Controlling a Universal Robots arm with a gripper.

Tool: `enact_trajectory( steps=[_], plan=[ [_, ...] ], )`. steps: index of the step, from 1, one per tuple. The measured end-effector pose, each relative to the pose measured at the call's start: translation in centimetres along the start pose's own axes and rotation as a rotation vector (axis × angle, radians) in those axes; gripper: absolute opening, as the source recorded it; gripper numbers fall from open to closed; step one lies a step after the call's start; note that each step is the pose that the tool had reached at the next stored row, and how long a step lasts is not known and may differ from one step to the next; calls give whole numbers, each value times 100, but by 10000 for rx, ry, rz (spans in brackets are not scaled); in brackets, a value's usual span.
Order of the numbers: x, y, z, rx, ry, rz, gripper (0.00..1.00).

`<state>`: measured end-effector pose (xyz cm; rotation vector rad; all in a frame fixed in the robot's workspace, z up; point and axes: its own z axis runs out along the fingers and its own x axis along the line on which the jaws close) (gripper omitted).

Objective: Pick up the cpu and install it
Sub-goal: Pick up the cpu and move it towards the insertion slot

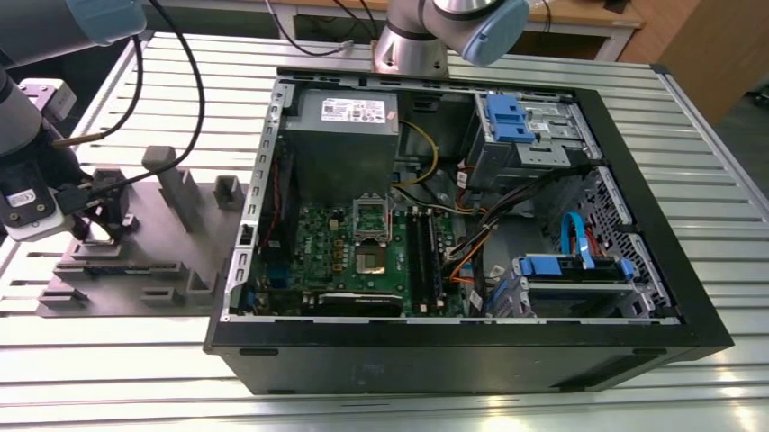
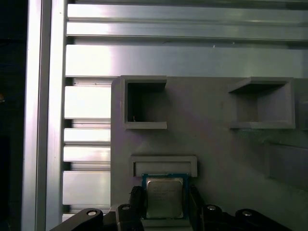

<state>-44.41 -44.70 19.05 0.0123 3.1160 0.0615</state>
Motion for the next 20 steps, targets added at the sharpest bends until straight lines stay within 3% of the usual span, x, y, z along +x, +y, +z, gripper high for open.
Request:
enact_trajectory(
  steps=[4, 7, 11, 20],
  plan=[
    [0, 0, -10, 3, 4, 0, 47],
    [-2, 3, -66, 1, 1, 0, 47],
    [-5, 8, -215, 1, 1, 0, 47],
    [-16, 25, -622, 0, 0, 0, 47]
  ],
)
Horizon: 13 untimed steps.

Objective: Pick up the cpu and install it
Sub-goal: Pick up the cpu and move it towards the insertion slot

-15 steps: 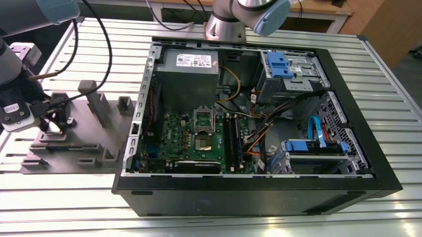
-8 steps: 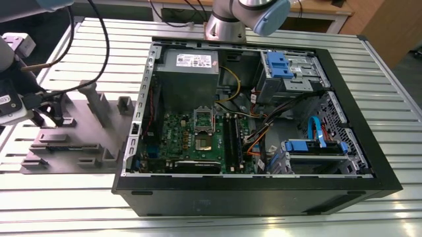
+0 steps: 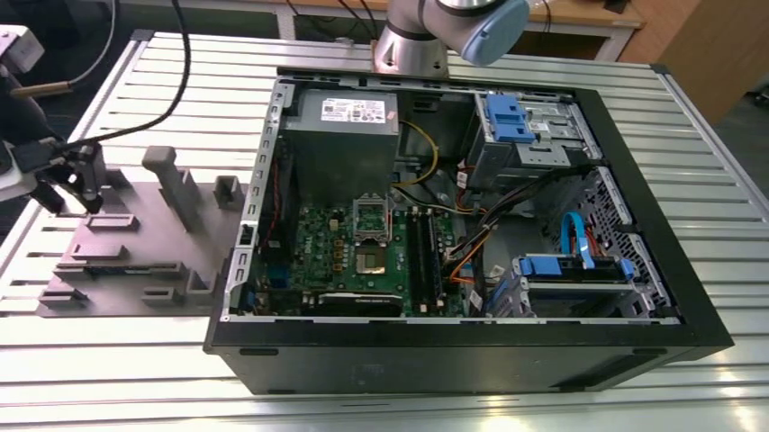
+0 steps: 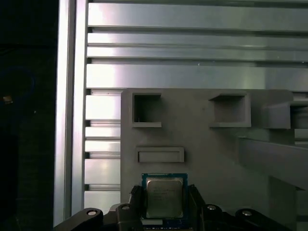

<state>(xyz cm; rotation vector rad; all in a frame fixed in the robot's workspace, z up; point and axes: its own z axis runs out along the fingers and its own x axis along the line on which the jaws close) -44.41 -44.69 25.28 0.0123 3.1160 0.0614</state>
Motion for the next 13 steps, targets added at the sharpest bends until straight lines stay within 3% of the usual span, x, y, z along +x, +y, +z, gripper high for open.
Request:
enact_trajectory(
  steps=[13],
  plan=[
    [-17, 26, -581, -1, -1, 1, 47]
  ],
)
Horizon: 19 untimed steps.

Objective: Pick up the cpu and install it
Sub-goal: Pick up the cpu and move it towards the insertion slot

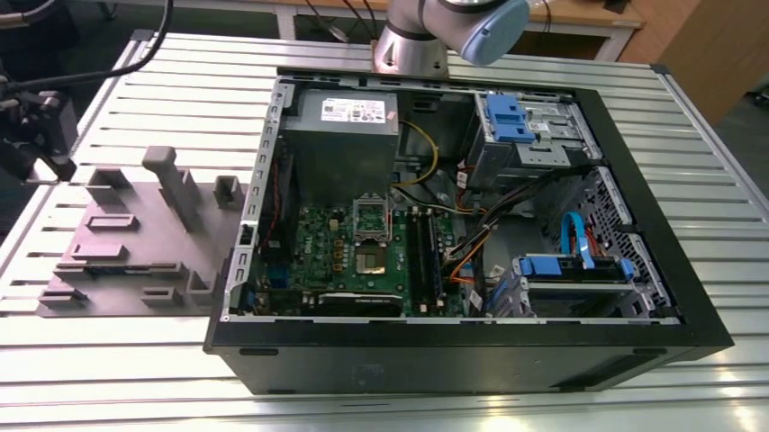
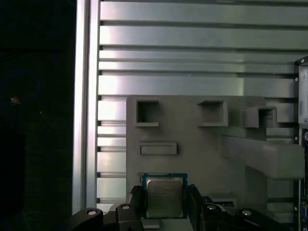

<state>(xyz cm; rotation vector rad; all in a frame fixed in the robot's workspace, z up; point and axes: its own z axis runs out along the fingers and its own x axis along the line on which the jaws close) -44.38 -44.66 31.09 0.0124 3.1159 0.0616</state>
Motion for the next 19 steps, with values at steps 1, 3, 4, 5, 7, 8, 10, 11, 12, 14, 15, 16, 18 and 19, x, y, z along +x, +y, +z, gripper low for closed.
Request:
enact_trajectory(
  steps=[1, 3, 4, 5, 7, 8, 10, 11, 12, 14, 15, 16, 18, 19],
  plan=[
    [-1, 1, -36, 0, 1, 0, 47],
    [-4, 3, -94, 1, 1, -1, 47],
    [-5, 4, -116, 1, 1, -1, 47],
    [-5, 5, -136, 1, 1, -1, 47],
    [-7, 7, -180, 0, 1, -1, 47],
    [-7, 7, -196, 1, 3, -1, 47],
    [-8, 8, -205, -1, -1, -1, 47],
    [-8, 8, -205, -1, -1, -1, 47],
    [-8, 8, -205, -1, -2, -1, 47],
    [-8, 8, -209, 0, 1, 0, 47],
    [-8, 8, -222, 4, 6, -1, 47],
    [-9, 9, -237, 3, 4, 0, 47],
    [-9, 10, -271, 1, 2, 0, 47],
    [-10, 11, -288, 1, 1, 0, 47]
  ],
)
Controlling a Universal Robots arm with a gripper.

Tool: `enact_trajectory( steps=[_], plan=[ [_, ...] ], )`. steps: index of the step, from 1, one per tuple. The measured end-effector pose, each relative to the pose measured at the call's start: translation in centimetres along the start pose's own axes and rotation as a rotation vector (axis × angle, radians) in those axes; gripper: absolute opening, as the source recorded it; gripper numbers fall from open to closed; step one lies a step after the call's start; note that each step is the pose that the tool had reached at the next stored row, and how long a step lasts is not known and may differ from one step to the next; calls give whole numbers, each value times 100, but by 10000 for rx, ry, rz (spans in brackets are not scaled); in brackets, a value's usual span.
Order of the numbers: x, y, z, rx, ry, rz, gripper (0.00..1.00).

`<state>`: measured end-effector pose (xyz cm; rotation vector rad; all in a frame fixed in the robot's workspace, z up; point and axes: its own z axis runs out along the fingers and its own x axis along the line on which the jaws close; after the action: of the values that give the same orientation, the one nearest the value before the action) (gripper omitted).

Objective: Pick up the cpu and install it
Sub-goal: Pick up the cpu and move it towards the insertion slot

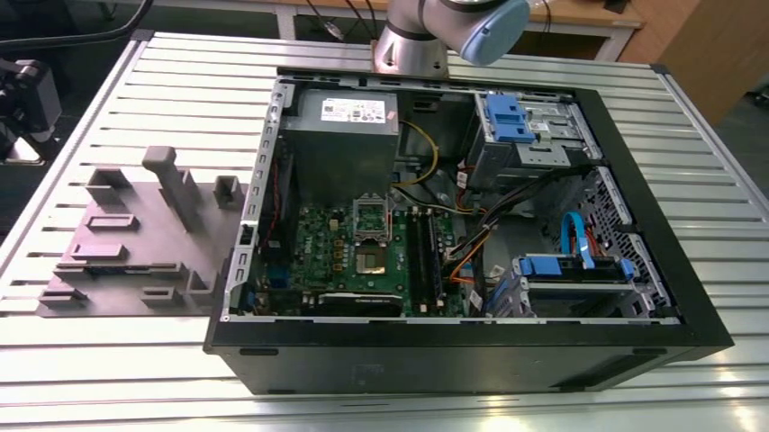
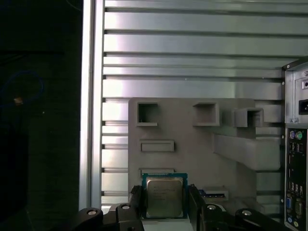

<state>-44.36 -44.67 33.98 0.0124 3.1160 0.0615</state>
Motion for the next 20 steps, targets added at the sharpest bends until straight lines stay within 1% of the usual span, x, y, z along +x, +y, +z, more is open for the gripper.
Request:
enact_trajectory(
  steps=[4, 9, 11, 15, 20],
  plan=[
    [-2, 3, -73, 0, 0, 0, 47],
    [-2, 3, -78, -1, -1, 0, 47],
    [-15, 3, -80, 2, 3, -3, 47],
    [-99, 4, -76, 0, 1, -1, 47],
    [-241, 5, -72, 0, 0, 0, 47]
  ],
)
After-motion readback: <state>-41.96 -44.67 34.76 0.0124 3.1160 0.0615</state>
